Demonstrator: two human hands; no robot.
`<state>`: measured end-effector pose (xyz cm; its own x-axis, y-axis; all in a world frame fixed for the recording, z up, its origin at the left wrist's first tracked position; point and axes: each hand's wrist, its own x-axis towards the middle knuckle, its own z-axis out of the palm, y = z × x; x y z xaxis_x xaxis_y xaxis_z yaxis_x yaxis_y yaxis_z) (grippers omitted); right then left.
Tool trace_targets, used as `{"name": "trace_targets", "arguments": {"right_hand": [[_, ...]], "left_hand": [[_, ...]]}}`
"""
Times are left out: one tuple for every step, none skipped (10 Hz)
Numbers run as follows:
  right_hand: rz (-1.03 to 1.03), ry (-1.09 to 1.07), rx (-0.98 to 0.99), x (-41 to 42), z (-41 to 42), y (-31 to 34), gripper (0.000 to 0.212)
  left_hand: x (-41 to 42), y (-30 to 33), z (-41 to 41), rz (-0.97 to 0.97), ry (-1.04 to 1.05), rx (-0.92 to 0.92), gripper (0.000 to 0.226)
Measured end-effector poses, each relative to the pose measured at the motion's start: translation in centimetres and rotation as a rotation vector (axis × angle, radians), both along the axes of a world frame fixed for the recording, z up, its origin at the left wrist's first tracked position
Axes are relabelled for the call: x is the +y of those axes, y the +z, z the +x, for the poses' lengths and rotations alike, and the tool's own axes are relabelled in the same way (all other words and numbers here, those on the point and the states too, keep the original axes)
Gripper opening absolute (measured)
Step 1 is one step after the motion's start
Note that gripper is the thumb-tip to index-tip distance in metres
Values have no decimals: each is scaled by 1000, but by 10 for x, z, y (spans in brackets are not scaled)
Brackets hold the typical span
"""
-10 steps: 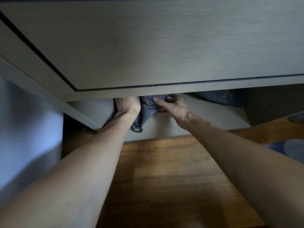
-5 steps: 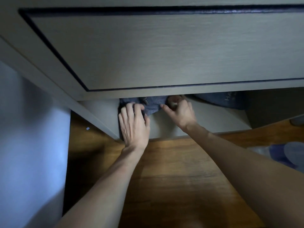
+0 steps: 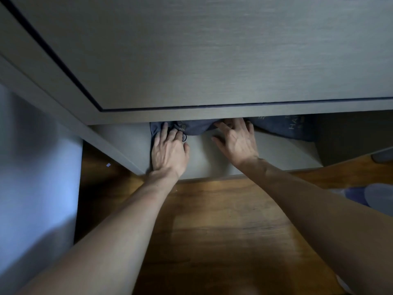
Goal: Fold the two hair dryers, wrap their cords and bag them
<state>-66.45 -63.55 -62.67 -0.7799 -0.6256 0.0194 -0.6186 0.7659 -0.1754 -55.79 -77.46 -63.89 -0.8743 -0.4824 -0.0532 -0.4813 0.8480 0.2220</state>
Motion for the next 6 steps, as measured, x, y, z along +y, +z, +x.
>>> {"name": "trace_targets", "arguments": {"right_hand": [[11, 23, 31, -5, 6, -2, 41], [41, 26, 36, -14, 10, -2, 39], [74, 34, 22, -14, 12, -1, 42], [73, 34, -6, -9, 14, -1, 45], [72, 16, -39, -8, 23, 8, 46], [126, -10, -101, -5, 37, 23, 44]], "left_hand": [[-9, -1, -5, -24, 3, -85, 52], [-17, 5, -14, -35, 11, -148, 51], [-15, 17, -21, -71, 13, -267, 54], [-4, 22, -15, -113, 21, -275, 65], [6, 33, 1, -65, 46, -236, 64], [15, 56, 20, 27, 61, -248, 65]]}}
